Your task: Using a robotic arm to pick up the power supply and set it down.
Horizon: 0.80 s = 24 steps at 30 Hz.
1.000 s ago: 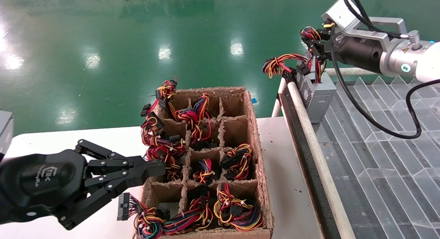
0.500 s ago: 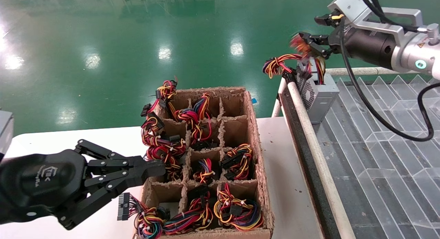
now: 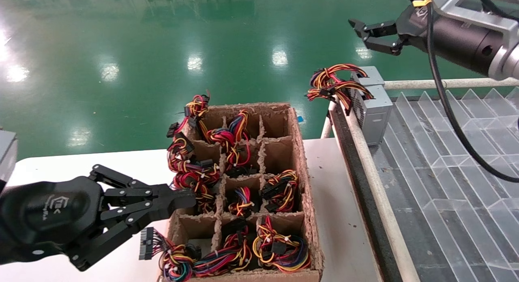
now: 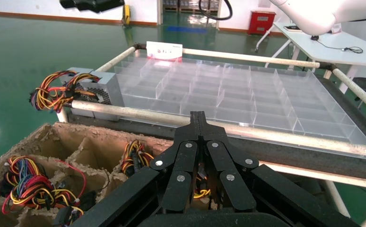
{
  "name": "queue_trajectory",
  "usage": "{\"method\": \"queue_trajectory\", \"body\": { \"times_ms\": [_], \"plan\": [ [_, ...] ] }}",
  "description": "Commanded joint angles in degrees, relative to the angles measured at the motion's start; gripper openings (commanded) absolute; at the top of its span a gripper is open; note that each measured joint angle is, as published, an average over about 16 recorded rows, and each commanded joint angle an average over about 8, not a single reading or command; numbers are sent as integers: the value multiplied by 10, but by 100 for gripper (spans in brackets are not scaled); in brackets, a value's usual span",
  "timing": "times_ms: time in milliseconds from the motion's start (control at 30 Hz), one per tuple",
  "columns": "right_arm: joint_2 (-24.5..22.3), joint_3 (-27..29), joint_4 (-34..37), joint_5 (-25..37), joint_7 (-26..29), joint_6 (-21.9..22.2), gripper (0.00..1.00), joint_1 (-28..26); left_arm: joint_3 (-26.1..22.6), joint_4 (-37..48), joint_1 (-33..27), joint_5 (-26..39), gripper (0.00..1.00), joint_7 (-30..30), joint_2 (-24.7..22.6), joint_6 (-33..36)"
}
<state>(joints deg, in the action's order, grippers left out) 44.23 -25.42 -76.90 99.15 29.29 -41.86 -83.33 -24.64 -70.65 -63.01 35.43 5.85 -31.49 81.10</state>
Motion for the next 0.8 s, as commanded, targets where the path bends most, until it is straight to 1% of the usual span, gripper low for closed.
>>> {"method": "queue_trajectory", "body": {
  "times_ms": [33,467,500,733,767,800],
  "plan": [
    [-4,3,-9,-11,-5,-4,100,6,0,0,0,0,0,0,0,0],
    [-25,25,1,-143,-47,-106,100,55,0,0,0,0,0,0,0,0],
    [-26,26,2,-153,-51,-114,100,59,0,0,0,0,4,0,0,0],
    [-37,37,7,-222,-73,-167,100,85,0,0,0,0,91,0,0,0],
    [-39,39,8,-232,-76,-175,100,89,0,0,0,0,99,0,0,0],
    [-40,41,8,-242,-79,-182,100,93,0,0,0,0,100,0,0,0]
  ]
}}
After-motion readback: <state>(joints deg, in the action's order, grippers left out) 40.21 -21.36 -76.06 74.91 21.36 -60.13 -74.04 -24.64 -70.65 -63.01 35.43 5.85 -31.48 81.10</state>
